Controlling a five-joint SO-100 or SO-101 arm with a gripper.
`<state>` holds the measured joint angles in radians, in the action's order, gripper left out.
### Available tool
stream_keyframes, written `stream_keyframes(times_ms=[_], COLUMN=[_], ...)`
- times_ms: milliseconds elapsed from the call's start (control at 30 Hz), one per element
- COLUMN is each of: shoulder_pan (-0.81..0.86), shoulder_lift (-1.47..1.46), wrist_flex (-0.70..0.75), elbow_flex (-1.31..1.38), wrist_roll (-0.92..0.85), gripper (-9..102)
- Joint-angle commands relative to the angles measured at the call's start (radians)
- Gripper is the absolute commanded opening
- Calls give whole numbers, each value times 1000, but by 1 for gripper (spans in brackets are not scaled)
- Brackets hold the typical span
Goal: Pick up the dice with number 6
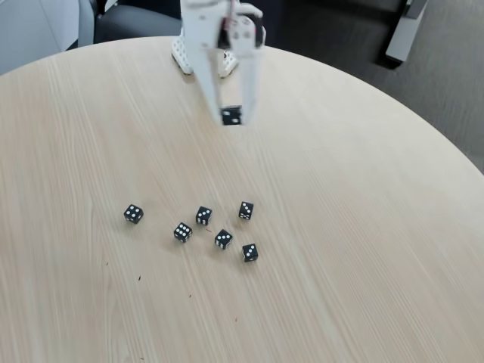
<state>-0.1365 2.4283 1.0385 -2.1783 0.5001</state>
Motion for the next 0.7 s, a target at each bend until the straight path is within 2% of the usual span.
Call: stream_keyframes(times_ms=[0,267,500,667], shoulder_pan=[-38,-40,-23,-23], shoulder_lift=[91,325,603,689], wrist_flex=[0,-2,0,3], elbow_flex=[-133,-509,-788,-856], wrist_roll=[-81,-252,-638,-678], gripper=[0,0,0,0])
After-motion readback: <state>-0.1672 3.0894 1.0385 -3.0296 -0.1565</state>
